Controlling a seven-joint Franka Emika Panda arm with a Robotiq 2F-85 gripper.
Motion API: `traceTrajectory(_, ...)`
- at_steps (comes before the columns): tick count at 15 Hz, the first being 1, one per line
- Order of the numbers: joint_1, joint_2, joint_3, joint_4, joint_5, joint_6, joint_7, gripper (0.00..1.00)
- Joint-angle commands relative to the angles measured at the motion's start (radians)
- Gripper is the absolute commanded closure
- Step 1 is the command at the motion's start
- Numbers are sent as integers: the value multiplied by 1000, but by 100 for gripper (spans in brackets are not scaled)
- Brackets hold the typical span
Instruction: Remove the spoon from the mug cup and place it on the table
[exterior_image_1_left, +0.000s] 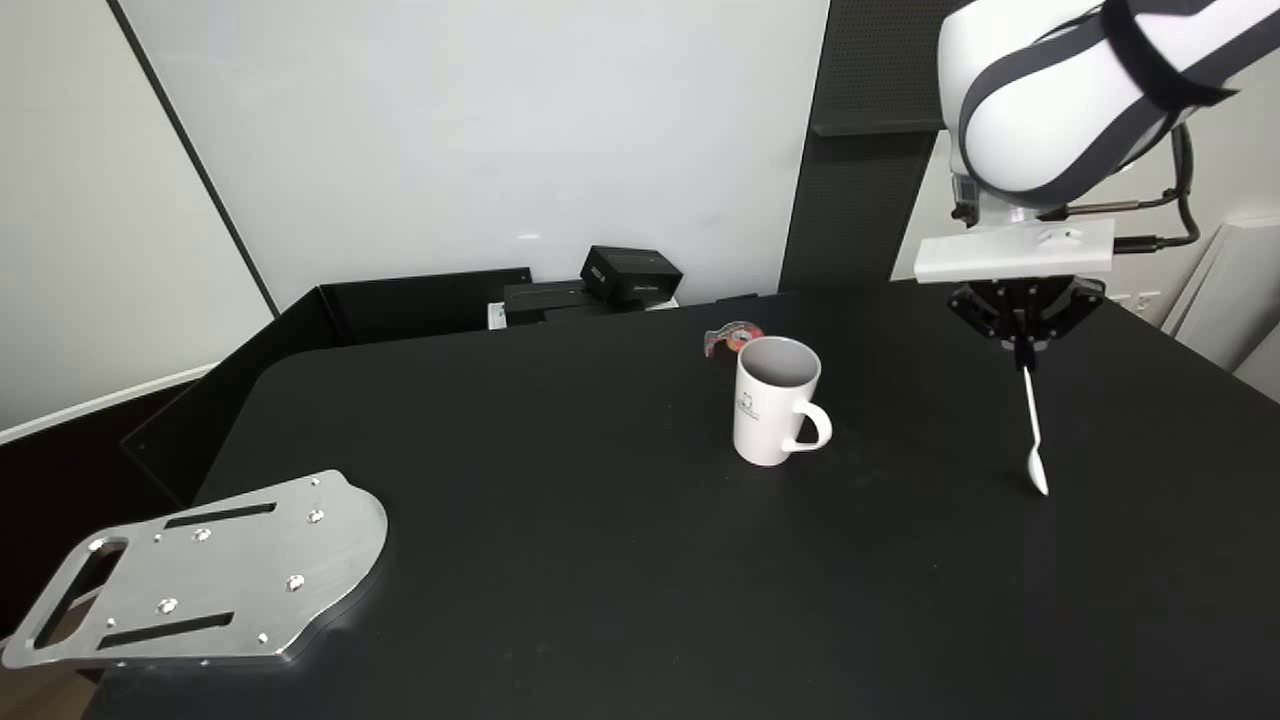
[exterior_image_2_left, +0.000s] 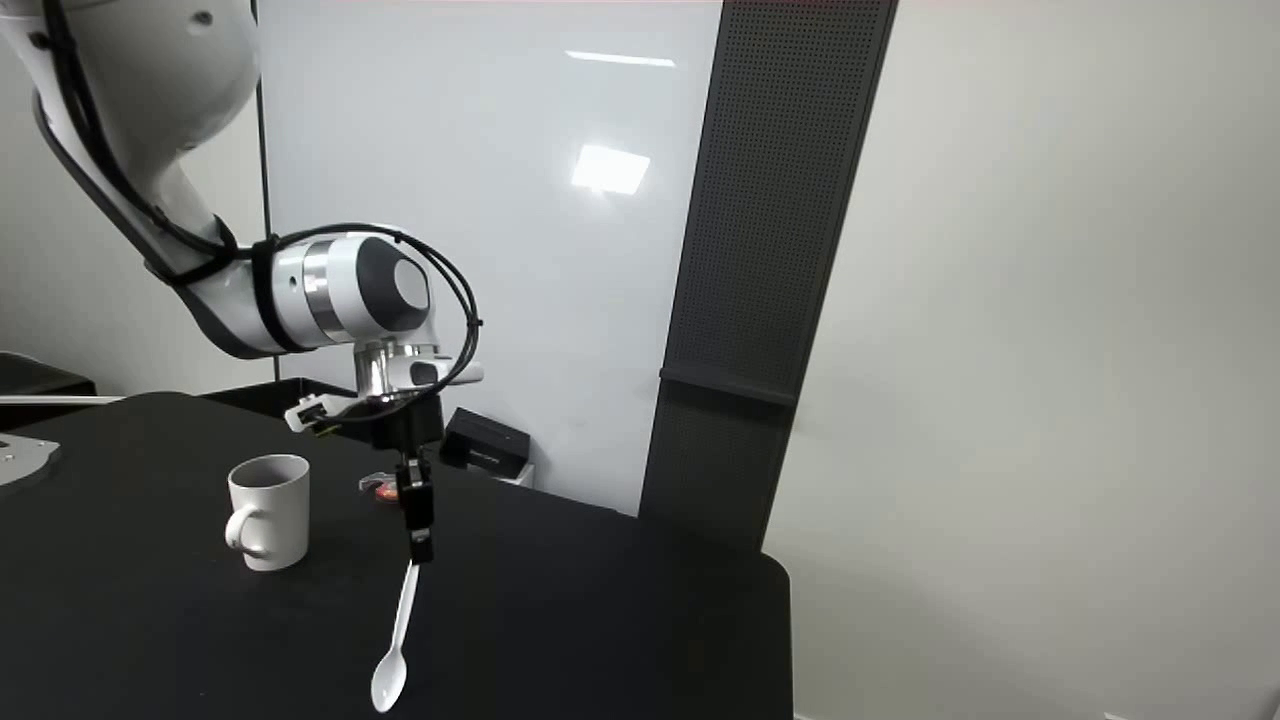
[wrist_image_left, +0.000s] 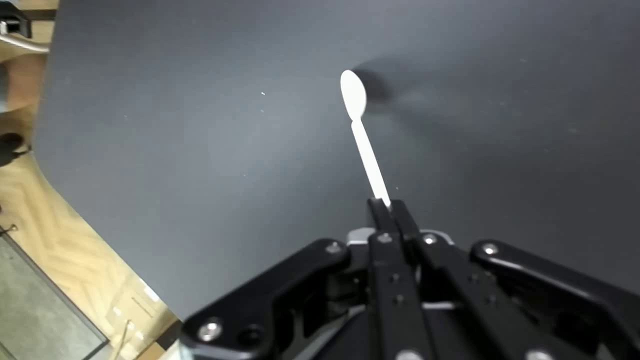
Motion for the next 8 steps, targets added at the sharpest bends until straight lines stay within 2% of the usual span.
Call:
traceTrajectory(1, -3, 106, -6, 124, 39, -150, -37, 99)
traceTrajectory(5, 3, 186, -9, 204, 49, -232, -34, 99)
traceTrajectory(6, 5, 195, -7, 215, 53, -231, -30, 72)
traceTrajectory(7, 5, 190, -6, 213, 54, -213, -30, 71)
traceTrajectory(8, 6, 173, -5, 195, 55, -159, -18, 65)
